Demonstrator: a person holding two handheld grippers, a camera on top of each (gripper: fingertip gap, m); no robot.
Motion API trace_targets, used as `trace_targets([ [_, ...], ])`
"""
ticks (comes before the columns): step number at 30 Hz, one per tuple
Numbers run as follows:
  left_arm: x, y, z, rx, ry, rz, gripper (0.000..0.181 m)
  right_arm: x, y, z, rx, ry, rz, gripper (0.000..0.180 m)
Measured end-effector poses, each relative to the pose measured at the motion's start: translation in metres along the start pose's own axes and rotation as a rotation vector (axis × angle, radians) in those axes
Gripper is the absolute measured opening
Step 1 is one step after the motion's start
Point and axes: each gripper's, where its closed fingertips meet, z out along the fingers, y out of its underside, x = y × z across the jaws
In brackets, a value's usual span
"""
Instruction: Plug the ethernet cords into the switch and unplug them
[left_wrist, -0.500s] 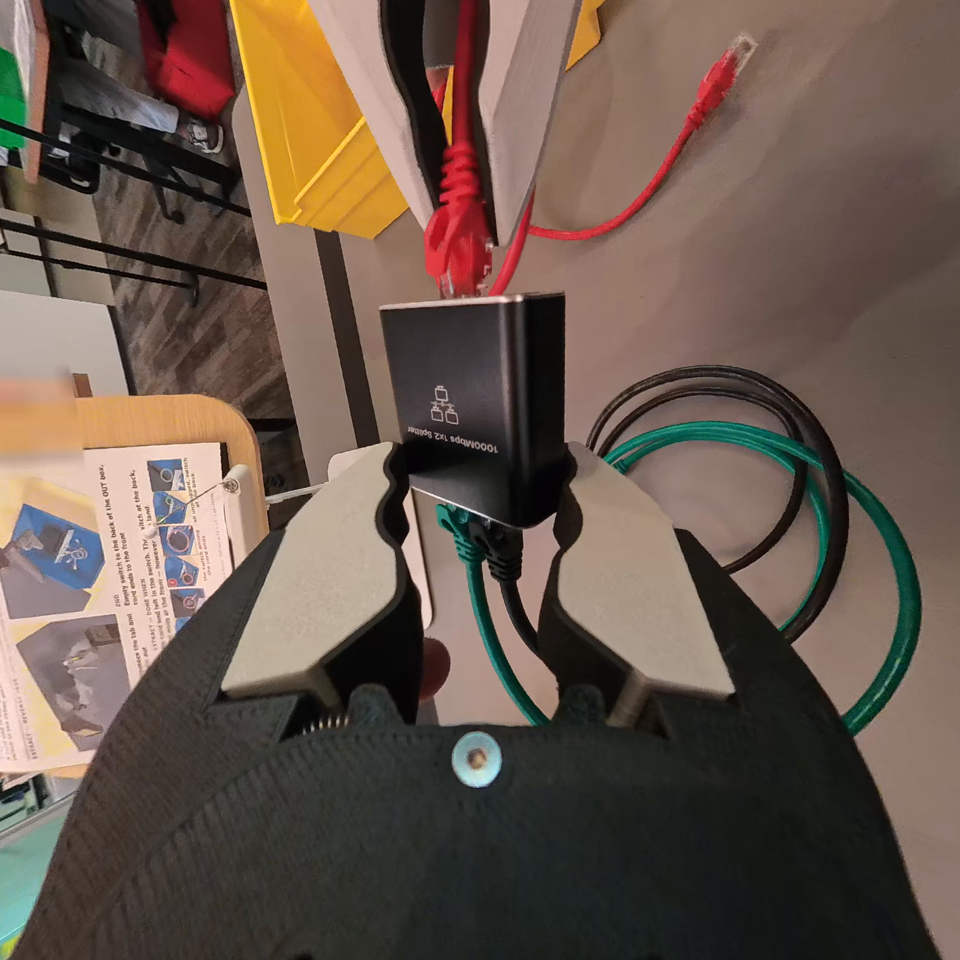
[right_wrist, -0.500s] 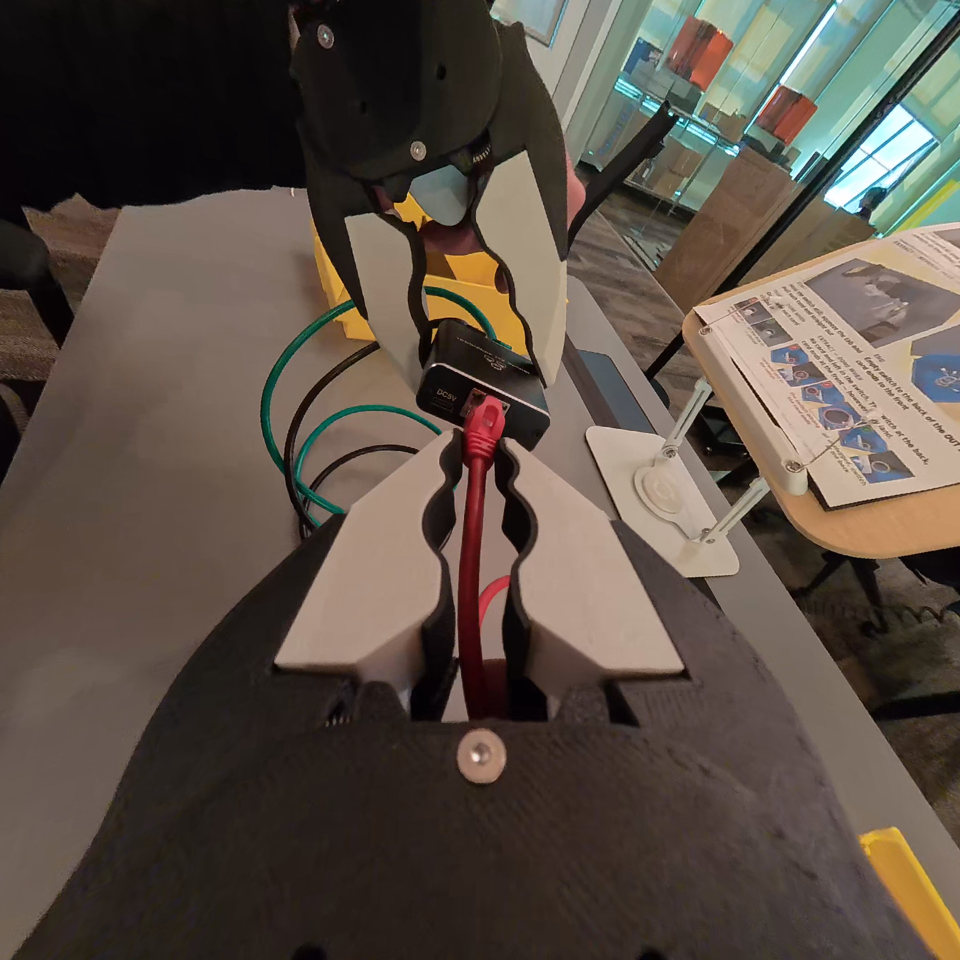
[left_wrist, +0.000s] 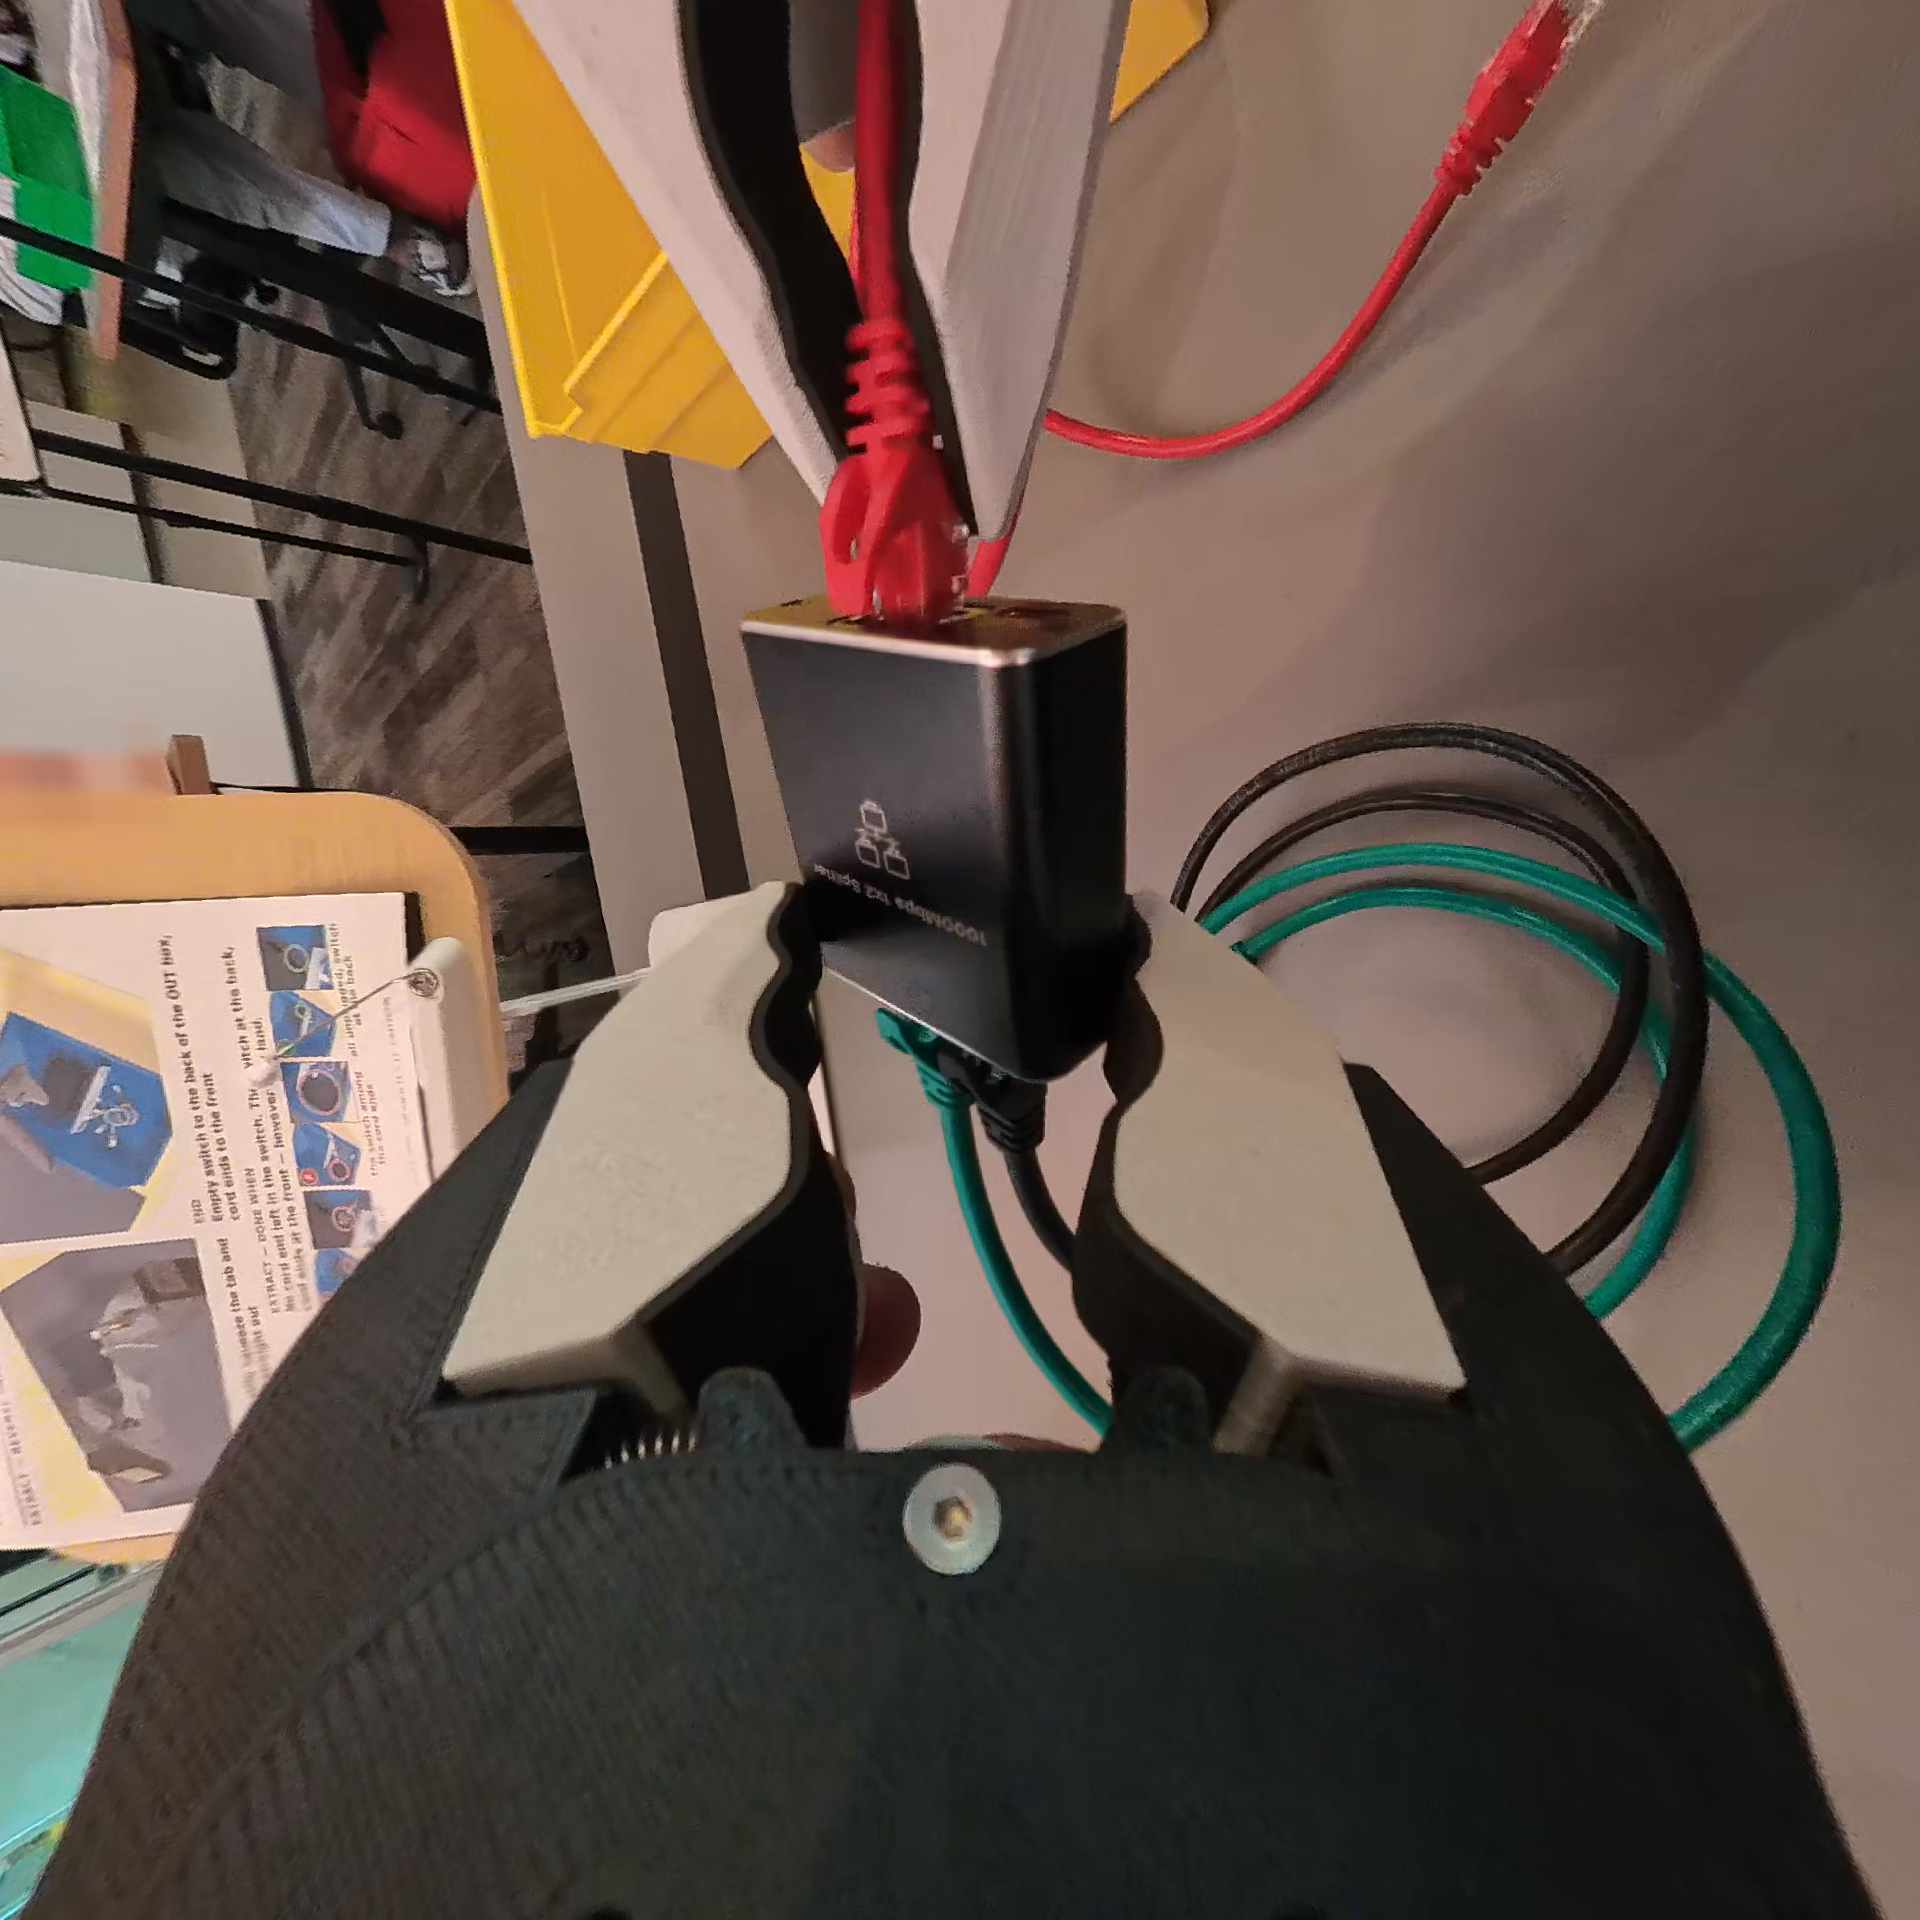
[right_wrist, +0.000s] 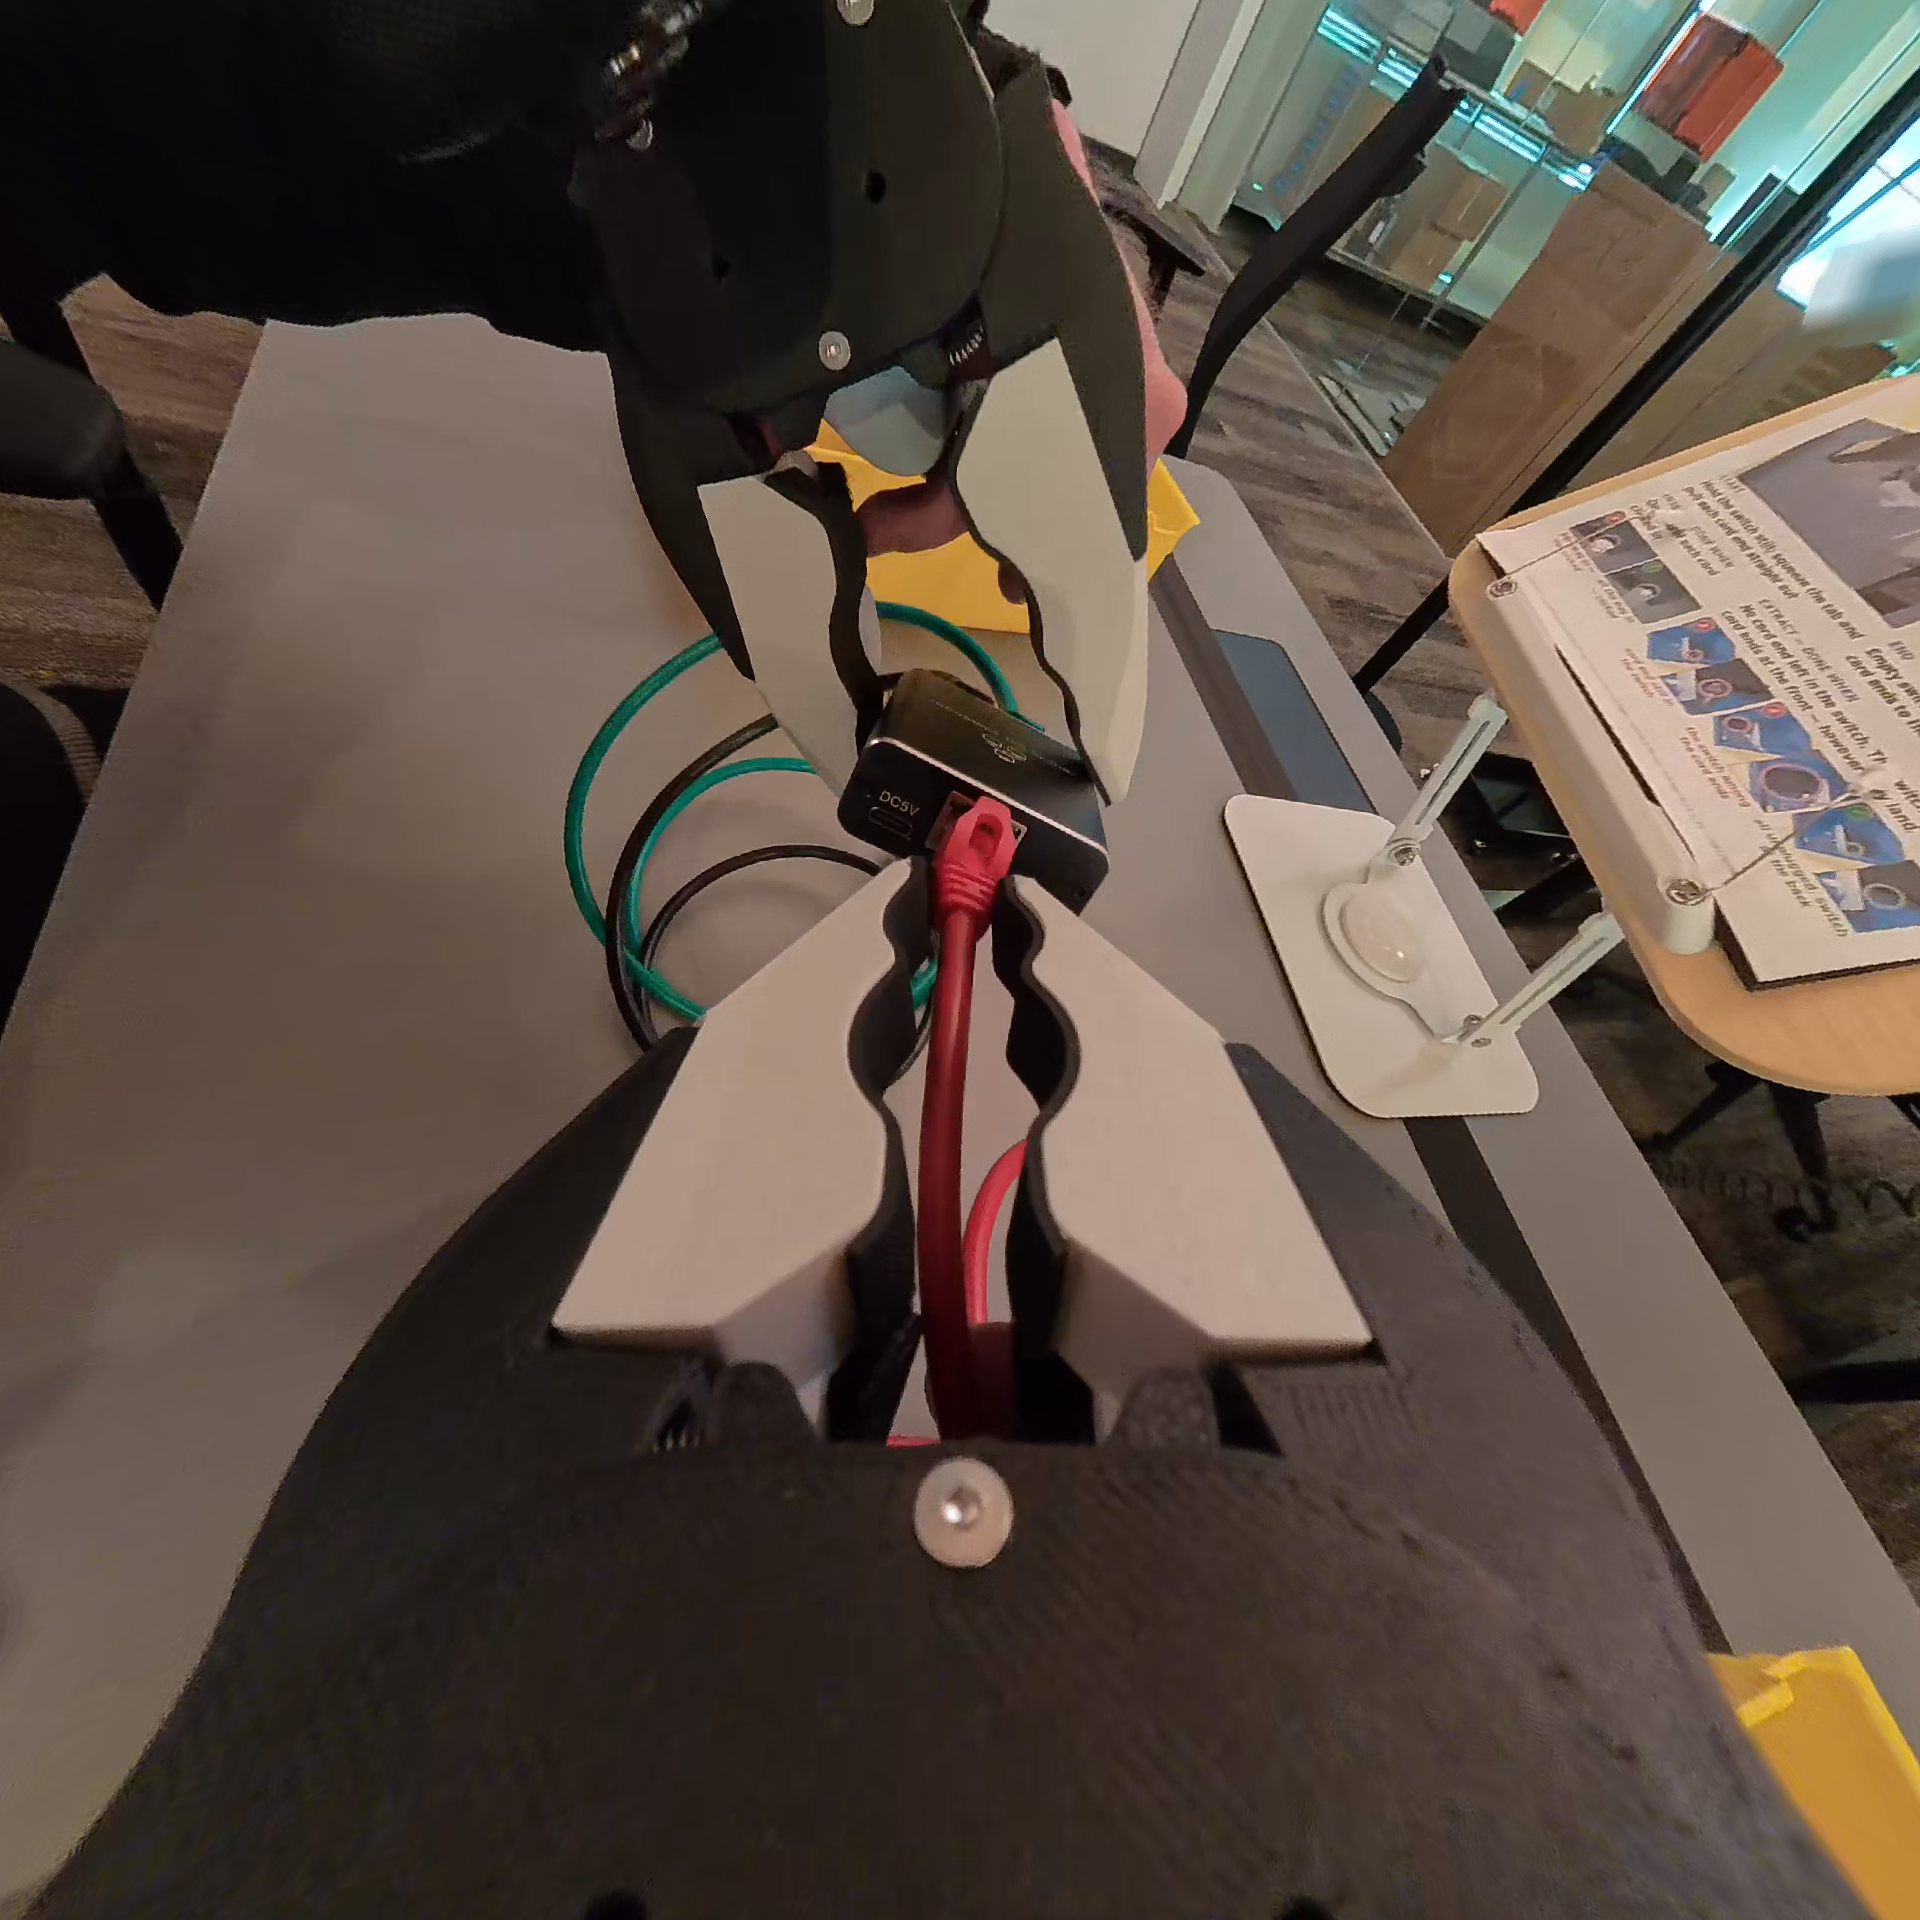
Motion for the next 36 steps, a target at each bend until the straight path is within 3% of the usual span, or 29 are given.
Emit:
trace_targets([
  [6, 0.0, 0.005, 0.005, 0.007, -0.051, -0.017, 0.053, 0.004, 0.007, 0.004, -0.001, 0.027, -0.015, 0.011],
  [10, 0.004, 0.014, 0.011, 0.003, -0.08, -0.044, 0.053, 0.009, 0.008, -0.001, 0.002, 0.051, -0.022, 0.048],
  [13, 0.005, 0.017, 0.013, -0.002, -0.077, -0.089, 0.053, 0.01, 0.007, -0.008, -0.027, 0.07, -0.071, 0.059],
  [17, 0.007, 0.013, 0.016, 0.055, 0.017, -0.216, 0.052, 0.005, 0.016, 0.001, -0.19, 0.134, -0.307, 0.071],
  [22, 0.012, -0.001, 0.012, 0.088, 0.143, -0.304, 0.052, 0.004, 0.005, 0.029, -0.262, 0.265, -0.602, 0.06],
  [25, 0.014, -0.013, 0.007, 0.117, 0.205, -0.36, 0.052, 0.004, 0.014, 0.041, -0.31, 0.295, -0.692, 0.04],
  [26, 0.016, -0.016, 0.006, 0.123, 0.23, -0.376, 0.052, 0.006, 0.014, 0.044, -0.3, 0.324, -0.713, 0.025],
  [27, 0.016, -0.016, 0.006, 0.106, 0.229, -0.375, 0.052, 0.008, 0.012, 0.044, -0.291, 0.351, -0.724, 0.024],
  [31, 0.015, -0.012, 0.004, 0.064, 0.197, -0.349, 0.052, 0.008, 0.014, 0.048, -0.271, 0.364, -0.697, 0.022],
  [33, 0.008, -0.013, -0.006, 0.083, 0.159, -0.363, 0.062, 0.011, 0.014, 0.046, -0.271, 0.368, -0.639, 0.022],
  [36, -0.025, -0.003, -0.039, 0.157, -0.014, -0.408, 0.067, 0.025, 0.013, 0.034, -0.237, 0.402, -0.515, 0.022],
])
